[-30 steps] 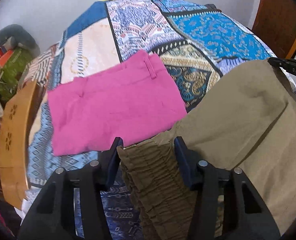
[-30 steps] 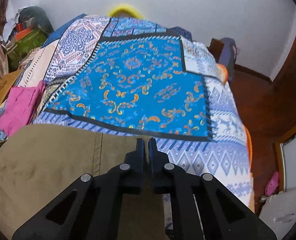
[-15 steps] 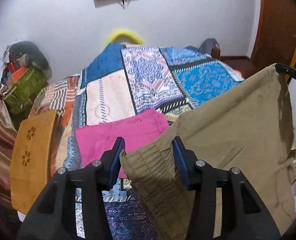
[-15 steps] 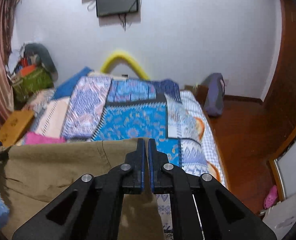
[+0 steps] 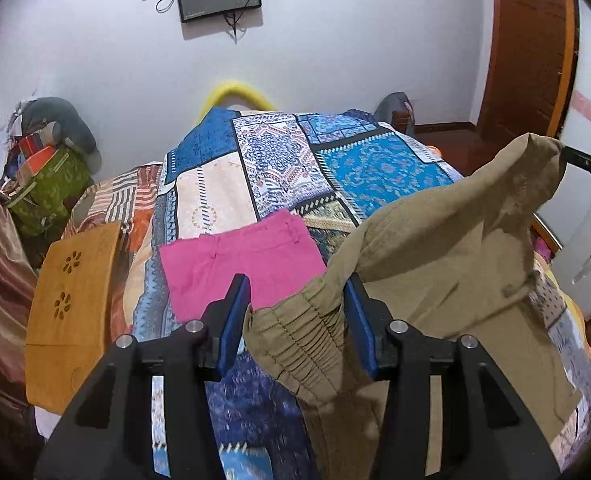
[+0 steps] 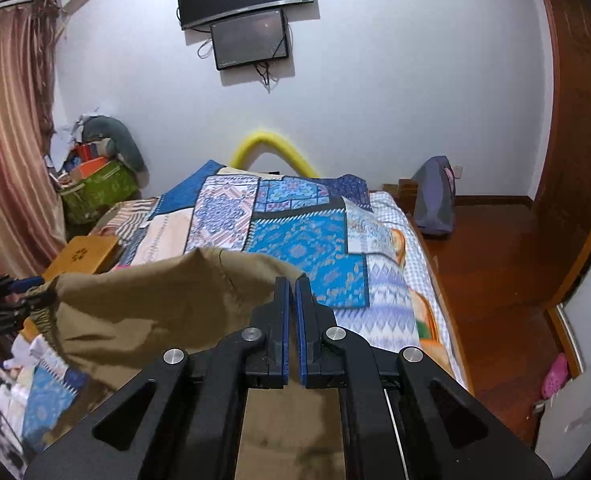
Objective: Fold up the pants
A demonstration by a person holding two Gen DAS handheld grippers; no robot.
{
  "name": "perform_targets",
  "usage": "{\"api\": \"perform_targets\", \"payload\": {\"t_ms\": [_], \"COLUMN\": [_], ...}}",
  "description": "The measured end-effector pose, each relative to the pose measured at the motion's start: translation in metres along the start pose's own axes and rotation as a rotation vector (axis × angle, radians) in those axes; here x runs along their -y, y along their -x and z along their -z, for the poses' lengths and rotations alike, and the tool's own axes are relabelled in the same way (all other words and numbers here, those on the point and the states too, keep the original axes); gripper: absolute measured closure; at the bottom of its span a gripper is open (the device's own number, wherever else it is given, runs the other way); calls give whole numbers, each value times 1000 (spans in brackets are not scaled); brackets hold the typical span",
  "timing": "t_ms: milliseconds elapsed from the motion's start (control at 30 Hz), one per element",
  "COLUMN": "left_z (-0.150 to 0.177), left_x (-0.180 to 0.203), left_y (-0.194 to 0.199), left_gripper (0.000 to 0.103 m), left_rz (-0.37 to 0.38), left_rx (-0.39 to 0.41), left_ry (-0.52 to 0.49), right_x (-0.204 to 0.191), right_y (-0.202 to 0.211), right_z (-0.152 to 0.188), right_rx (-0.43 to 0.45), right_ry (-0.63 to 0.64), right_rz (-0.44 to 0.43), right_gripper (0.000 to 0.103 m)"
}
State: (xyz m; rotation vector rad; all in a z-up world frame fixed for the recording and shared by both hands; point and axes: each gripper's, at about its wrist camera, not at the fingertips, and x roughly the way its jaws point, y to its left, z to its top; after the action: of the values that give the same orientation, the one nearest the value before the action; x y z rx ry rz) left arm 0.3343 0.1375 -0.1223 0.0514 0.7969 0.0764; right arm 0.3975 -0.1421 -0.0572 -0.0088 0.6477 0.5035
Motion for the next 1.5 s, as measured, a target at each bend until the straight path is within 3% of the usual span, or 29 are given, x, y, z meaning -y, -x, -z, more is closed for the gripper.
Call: {"api": "perform_targets", "payload": {"t_ms": [333, 400, 600, 900, 1033, 1200, 1300, 1367, 1500], "left_z": [49, 61, 100, 153, 162, 164, 171, 176, 187], "left_x": [15, 17, 21, 26, 27, 36, 47, 54, 77], "left_y": [45, 53, 65, 64, 68, 76, 74, 69, 62], "left_gripper": [56, 67, 68, 68, 68, 67, 57, 56, 55], "left_rz": [36, 49, 93, 140, 124, 121, 100, 103, 69], "left_rx": [-2, -6, -39, -118, -111, -87, -102, -117, -129], "left_ry": [-21, -28, -18, -16, -40, -113, -168, -192, -303], "right_x": [-4, -5, -13, -18, -18, -30, -40, -49, -77], "right_y": [58, 70, 97, 96, 97, 101, 99, 97, 90], "right_z": [50, 61, 97, 161, 183, 186, 186, 188, 192], "right_rx": [-2, -3, -25, -171, -216, -221, -213, -199, -191], "right_ry": [-52, -63, -79, -72, -49, -1, 2, 16, 69], "right_rz": [-34, -42, -56, 8, 68, 62, 41, 27, -17], "right_gripper": [100, 100, 100, 100, 100, 99, 84, 68, 63]}}
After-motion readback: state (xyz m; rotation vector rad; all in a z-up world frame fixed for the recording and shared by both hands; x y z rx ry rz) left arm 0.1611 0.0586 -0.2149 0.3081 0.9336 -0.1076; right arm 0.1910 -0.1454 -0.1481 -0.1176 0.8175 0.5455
